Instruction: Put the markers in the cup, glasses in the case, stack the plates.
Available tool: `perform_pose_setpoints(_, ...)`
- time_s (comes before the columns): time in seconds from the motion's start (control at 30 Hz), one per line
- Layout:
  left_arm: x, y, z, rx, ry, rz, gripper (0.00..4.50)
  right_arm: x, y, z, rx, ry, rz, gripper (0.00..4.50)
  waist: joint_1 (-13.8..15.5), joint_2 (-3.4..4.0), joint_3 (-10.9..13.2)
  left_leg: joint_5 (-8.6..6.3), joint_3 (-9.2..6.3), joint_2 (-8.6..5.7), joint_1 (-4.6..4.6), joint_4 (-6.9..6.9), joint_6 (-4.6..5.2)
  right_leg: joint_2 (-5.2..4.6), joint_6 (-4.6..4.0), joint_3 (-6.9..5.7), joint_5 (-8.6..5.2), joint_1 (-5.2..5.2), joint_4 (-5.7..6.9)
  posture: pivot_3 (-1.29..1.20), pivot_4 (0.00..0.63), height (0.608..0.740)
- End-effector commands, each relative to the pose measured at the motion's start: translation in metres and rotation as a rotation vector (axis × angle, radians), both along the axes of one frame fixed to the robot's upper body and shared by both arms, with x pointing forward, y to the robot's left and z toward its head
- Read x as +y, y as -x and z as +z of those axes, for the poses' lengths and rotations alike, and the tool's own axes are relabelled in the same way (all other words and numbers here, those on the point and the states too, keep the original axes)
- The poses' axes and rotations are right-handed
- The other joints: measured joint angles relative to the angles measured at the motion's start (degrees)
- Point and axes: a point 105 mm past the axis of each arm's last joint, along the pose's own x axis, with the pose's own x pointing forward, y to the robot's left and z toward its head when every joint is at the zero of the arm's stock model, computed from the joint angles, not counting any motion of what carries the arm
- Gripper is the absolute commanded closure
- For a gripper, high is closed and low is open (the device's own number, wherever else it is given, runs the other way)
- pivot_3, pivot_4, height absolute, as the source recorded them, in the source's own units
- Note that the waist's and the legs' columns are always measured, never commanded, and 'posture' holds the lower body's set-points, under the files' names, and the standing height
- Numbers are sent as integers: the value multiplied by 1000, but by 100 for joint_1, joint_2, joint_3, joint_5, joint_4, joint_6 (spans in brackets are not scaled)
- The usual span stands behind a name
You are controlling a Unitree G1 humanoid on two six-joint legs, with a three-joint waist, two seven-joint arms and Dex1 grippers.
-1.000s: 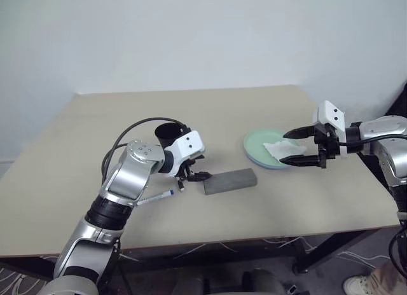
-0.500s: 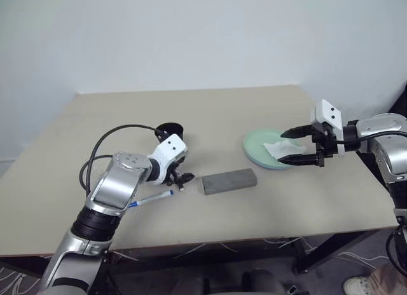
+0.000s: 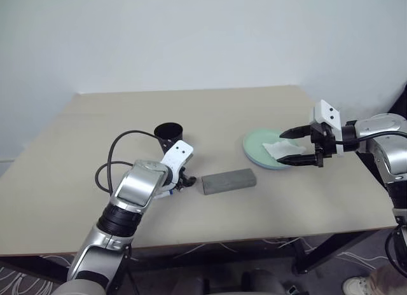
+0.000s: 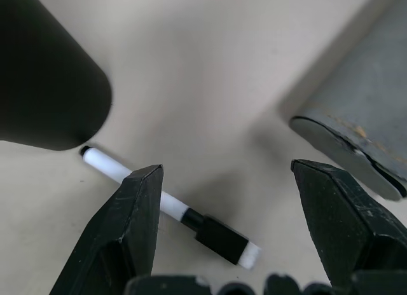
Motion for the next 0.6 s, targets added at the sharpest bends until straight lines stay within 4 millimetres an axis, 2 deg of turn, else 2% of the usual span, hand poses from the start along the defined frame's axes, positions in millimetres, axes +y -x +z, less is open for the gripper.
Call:
perform_pose_setpoints(0.03,5,-8,11,-42,-26,47,1102,5,0,15,-55,-7,27,353,0,0,0,0,-2,0,0,0,0,1,0,0,0,0,0,0,0,731)
perform_pose_setpoints(0.6,12,-8,1,0,-44,125,1102,6,1,15,-58,-9,30,353,0,0,0,0,-3,-1,-1,1,-1,2,0,6,0,0,-1,0,0,731)
